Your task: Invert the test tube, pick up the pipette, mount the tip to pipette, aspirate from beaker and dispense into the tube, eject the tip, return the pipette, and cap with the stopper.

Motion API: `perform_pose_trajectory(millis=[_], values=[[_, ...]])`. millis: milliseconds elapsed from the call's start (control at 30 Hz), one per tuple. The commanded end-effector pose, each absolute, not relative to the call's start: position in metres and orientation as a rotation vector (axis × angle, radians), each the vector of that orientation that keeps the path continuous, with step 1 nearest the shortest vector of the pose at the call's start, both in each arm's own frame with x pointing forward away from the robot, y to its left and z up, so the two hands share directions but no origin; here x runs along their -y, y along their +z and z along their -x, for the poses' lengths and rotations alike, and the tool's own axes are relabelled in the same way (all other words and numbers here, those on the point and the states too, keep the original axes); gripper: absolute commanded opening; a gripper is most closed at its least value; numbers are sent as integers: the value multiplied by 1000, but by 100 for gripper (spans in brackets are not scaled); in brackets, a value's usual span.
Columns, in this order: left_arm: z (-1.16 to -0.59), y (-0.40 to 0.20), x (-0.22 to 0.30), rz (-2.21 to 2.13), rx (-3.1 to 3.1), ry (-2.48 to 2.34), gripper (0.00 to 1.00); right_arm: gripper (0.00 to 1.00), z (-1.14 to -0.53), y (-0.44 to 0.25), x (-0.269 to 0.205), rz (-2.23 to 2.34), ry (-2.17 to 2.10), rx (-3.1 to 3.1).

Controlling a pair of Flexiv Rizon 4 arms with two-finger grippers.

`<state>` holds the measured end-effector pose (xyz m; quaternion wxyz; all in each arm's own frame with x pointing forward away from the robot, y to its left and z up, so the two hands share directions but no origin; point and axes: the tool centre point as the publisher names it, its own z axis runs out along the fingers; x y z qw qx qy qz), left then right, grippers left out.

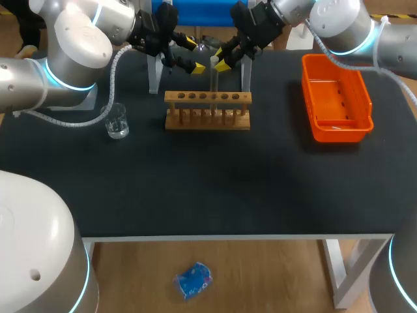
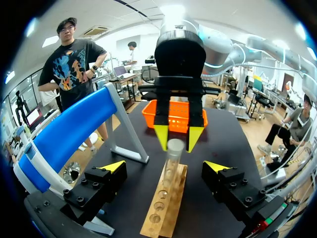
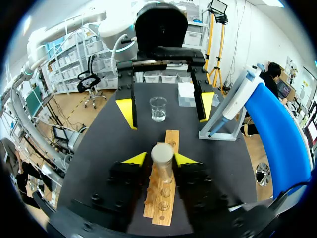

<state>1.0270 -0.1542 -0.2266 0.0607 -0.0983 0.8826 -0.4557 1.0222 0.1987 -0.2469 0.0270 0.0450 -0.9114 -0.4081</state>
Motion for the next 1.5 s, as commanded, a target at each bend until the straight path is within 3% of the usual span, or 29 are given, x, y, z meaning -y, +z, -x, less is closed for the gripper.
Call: perform_pose_trajectory(millis=[33, 1100, 1167, 1233, 1333, 1500], values=[[-1028, -226, 154, 297, -2675, -1377, 100, 100, -1022, -246, -197, -142, -1285, 2816], [-1028, -226, 154, 297, -2675, -1377, 100, 100, -992, -198, -200, -198, -1819, 2537], [-1028, -226, 154, 297, -2675, -1377, 100, 53, -991, -198, -201, -191, -1851, 2517], [-1028, -226, 154, 297, -2675, -1377, 100, 40, -990, -198, -202, -184, -1886, 2493], [-1028, -226, 154, 297, -2675, -1377, 100, 4, -990, -199, -205, -183, -1935, 2456], [-1028, -226, 154, 297, -2675, -1377, 100, 0, -993, -202, -210, -182, -2014, 2376]])
